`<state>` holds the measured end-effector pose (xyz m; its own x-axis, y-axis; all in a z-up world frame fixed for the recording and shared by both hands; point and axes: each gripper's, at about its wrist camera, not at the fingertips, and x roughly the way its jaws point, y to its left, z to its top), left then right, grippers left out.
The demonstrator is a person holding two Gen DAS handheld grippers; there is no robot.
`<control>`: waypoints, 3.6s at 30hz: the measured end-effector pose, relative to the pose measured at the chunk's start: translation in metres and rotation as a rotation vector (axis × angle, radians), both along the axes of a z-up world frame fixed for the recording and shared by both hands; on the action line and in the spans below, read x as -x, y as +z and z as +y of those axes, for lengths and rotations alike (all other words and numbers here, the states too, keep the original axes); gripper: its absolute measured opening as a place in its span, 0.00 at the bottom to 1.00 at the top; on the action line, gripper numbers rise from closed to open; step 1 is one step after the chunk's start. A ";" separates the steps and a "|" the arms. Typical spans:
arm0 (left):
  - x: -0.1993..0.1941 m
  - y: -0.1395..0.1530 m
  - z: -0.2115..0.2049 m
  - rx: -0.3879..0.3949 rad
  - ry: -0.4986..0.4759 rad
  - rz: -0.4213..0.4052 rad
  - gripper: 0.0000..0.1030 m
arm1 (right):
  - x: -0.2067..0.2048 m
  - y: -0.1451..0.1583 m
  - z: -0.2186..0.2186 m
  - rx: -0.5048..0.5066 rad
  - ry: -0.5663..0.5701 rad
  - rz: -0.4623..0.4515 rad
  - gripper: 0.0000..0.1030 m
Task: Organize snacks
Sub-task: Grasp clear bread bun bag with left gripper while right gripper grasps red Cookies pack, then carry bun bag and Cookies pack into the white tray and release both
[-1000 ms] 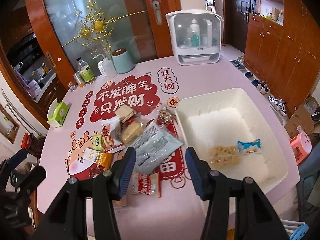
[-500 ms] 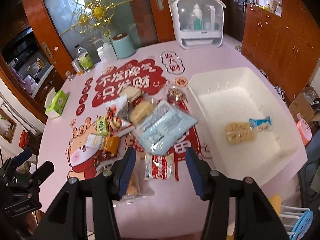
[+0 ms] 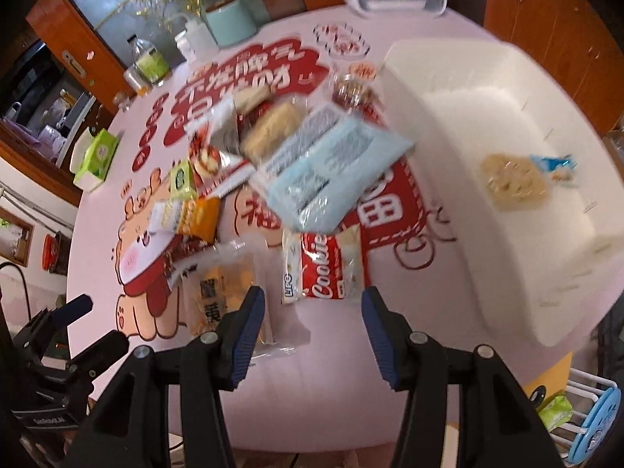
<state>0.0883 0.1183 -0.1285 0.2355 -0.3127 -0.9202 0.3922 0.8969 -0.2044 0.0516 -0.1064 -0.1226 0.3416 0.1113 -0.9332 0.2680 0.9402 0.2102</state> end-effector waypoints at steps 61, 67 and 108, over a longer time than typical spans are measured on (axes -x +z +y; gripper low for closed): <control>-0.011 -0.040 -0.014 -0.147 -0.017 0.067 0.58 | -0.043 -0.062 0.027 0.089 0.274 0.111 0.50; -0.005 0.009 -0.037 -0.149 -0.041 -0.053 0.58 | -0.026 -0.014 0.001 0.060 0.257 0.022 0.50; -0.011 0.129 -0.402 -0.060 -0.200 -0.344 0.65 | 0.005 0.081 -0.270 0.149 0.142 -0.118 0.54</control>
